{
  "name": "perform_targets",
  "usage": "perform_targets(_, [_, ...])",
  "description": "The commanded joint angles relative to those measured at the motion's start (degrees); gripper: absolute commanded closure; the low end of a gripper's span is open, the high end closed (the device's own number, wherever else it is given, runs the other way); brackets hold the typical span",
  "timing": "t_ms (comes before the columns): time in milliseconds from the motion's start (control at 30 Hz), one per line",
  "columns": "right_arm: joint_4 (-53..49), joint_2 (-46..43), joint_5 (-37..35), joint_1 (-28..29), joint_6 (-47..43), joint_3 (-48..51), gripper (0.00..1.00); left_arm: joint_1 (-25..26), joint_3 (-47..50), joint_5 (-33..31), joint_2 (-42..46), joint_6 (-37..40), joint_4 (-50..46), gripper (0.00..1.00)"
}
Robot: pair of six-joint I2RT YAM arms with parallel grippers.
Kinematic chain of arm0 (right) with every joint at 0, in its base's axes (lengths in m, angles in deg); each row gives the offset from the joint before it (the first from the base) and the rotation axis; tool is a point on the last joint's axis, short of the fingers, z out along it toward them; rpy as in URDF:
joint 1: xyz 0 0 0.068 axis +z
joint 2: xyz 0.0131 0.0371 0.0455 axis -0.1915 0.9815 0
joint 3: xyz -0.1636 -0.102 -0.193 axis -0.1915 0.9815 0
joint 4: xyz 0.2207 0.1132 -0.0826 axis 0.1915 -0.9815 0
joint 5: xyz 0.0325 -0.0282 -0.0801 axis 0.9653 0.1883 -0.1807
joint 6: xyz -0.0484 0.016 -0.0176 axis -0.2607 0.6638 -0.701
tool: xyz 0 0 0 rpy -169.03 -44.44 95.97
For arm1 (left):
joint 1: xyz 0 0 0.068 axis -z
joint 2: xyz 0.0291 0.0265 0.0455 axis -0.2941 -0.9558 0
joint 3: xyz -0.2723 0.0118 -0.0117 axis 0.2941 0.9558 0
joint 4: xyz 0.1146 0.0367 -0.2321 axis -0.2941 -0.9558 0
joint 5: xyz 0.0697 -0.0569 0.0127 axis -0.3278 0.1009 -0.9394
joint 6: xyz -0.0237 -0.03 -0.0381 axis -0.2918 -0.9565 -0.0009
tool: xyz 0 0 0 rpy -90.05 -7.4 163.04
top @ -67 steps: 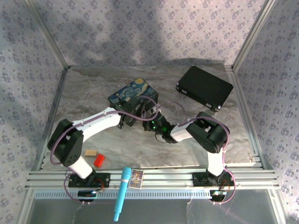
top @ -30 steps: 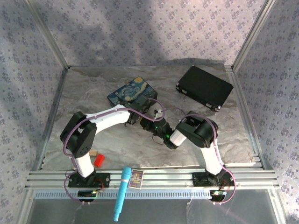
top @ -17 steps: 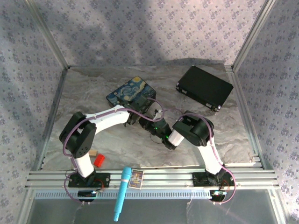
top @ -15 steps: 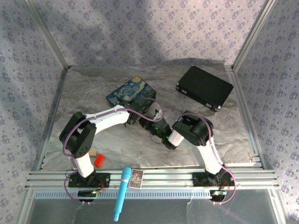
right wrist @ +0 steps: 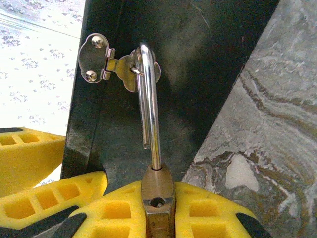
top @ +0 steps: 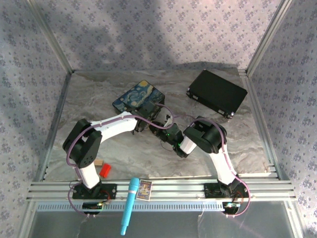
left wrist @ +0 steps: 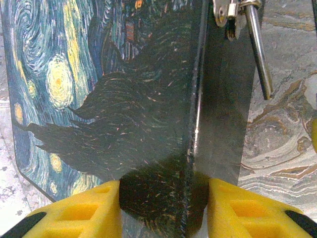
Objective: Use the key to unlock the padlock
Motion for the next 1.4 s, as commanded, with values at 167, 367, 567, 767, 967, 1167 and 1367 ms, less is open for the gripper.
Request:
perform_targets(167, [1.4,1.9,-3.6,-1.7,5.5,-2.5,1.0,-0.4,2.7,6.2,-0.7,0.3,-5.9,0.58])
perform_targets(367, [1.4,4.1,-3.7,-1.0,13.1,-4.1,1.0,-0.2,2.7,6.2,-0.6,0.4,-5.9,0.58])
perform_targets(567, [1.1,2.8,-3.6,-1.9,10.5,-2.5,1.0,-0.3,2.7,6.3,-0.5,0.3,-6.0,0.57])
perform_targets(767, [1.4,4.5,-2.6,-2.6,12.7,-2.9,1.0,-0.2,2.6,6.3,-0.5,0.3,-5.7,0.57])
perform_targets(967, [1.4,3.8,-1.4,-3.8,12.2,-4.3,1.0,-0.1,2.9,6.3,-0.3,0.2,-5.6,0.57])
perform_targets(1167, [1.4,4.4,-1.7,-4.0,12.6,-3.5,1.0,-0.1,2.7,6.4,-0.6,0.1,-5.8,0.57])
perform_targets(1367, [1.4,4.5,-1.3,-4.9,13.8,-4.9,1.0,0.0,2.8,6.1,-0.1,-0.1,-6.0,0.57])
